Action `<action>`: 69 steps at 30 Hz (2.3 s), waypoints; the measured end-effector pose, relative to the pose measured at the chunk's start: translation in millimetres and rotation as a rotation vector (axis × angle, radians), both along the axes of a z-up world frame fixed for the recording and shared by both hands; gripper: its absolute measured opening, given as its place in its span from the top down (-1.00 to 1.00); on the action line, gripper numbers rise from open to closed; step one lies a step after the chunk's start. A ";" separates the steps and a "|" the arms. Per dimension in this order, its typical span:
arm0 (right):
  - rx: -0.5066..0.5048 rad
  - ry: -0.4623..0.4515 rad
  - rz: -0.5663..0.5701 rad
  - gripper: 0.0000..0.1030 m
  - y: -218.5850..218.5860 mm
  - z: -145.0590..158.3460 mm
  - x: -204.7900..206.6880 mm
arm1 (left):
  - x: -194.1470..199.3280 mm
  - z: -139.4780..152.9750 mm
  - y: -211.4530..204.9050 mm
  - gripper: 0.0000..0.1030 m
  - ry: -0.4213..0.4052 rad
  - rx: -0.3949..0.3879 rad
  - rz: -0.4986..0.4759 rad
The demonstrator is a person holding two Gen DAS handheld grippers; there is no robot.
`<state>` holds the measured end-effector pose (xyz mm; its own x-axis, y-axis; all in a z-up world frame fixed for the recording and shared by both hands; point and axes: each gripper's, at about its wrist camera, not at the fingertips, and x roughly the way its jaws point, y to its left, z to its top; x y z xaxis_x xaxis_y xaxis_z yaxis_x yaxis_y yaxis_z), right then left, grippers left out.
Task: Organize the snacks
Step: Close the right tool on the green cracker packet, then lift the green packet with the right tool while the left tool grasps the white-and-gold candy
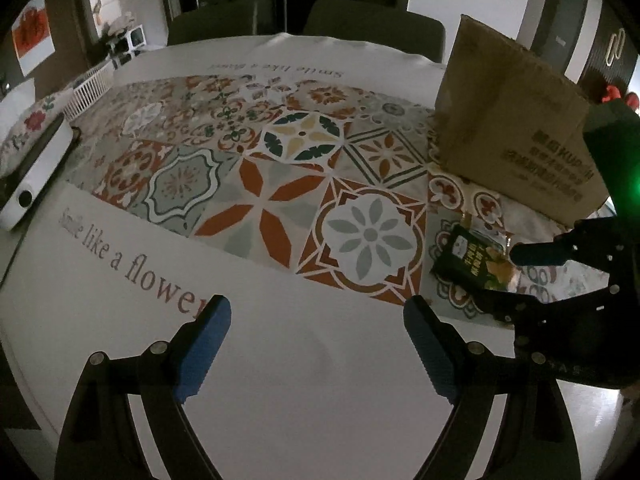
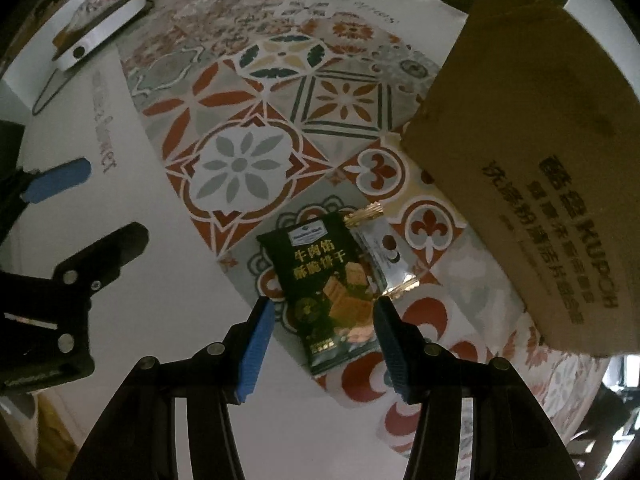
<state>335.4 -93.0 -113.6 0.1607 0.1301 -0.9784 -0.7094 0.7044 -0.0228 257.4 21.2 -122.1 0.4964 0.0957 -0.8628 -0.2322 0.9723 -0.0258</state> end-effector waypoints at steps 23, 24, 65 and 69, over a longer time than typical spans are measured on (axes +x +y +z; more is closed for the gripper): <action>0.021 0.057 0.036 -0.02 6.4 -5.8 -1.8 | 10.0 -9.6 1.8 -0.72 0.029 -0.014 -0.005; 0.014 0.048 0.032 -0.02 7.0 -6.3 0.1 | 10.4 -10.1 2.1 -0.72 0.031 -0.013 -0.004; 0.237 -0.349 -0.690 0.11 -107.4 41.2 -45.0 | 49.0 -8.4 -67.5 -0.41 -0.019 -0.096 -0.223; 0.235 -0.390 -0.718 0.10 -121.2 42.1 -43.3 | 59.8 -12.0 -81.7 -0.36 -0.043 -0.069 -0.213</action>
<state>292.1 -214.2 -71.5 0.6024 0.0602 -0.7959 -0.0599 0.9978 0.0302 317.3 -60.5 -134.1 0.5357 -0.0740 -0.8412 -0.0190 0.9948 -0.0996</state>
